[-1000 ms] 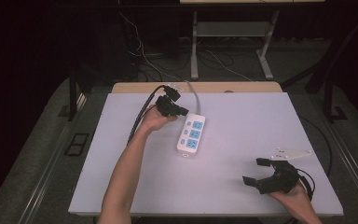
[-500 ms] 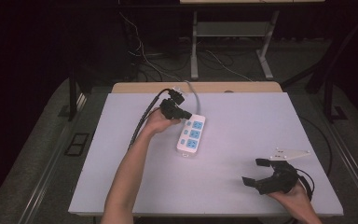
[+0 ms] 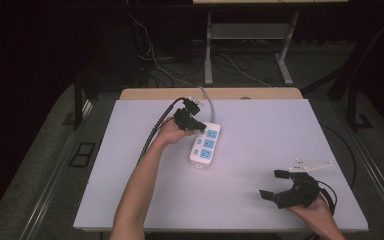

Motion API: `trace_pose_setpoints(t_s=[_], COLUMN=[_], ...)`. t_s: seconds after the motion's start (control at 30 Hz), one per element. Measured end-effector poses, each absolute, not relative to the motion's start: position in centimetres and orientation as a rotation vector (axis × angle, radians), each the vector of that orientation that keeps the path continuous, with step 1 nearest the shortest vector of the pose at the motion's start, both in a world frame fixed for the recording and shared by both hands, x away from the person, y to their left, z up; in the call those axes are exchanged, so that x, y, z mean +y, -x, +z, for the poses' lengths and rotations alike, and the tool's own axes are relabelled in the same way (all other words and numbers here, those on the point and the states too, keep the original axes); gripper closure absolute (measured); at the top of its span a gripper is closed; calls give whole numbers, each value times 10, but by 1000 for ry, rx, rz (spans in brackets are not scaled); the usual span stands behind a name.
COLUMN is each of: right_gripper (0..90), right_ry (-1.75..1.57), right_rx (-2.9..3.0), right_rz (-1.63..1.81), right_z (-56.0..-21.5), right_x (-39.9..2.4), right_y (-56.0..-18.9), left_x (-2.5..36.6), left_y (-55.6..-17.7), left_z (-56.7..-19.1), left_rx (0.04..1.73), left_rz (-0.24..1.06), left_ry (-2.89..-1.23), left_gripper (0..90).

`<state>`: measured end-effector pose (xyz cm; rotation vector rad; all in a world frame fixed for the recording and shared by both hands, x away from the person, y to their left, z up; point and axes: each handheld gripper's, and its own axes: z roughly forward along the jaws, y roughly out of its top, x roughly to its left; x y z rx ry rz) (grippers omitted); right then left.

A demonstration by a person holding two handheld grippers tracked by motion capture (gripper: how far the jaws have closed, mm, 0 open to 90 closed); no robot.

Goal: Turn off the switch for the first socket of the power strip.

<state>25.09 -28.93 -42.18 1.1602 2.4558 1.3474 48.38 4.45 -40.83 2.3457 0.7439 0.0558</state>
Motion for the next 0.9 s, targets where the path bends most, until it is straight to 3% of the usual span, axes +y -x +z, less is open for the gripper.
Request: trace_pose_setpoints(t_s=[0.3,0.9], right_gripper=[27,27], right_ry=[-1159,-1162], right_rx=[2457,2434], right_rz=[1347,1353], right_z=[-422,-419], right_x=[-289,-293], right_y=[-251,-250], left_x=[40,50], left_y=[-482,-486], left_z=[-411,-417], left_rx=[728,796], left_rz=[82,-13], left_ry=[-2371,-2298], left_gripper=[893,900])
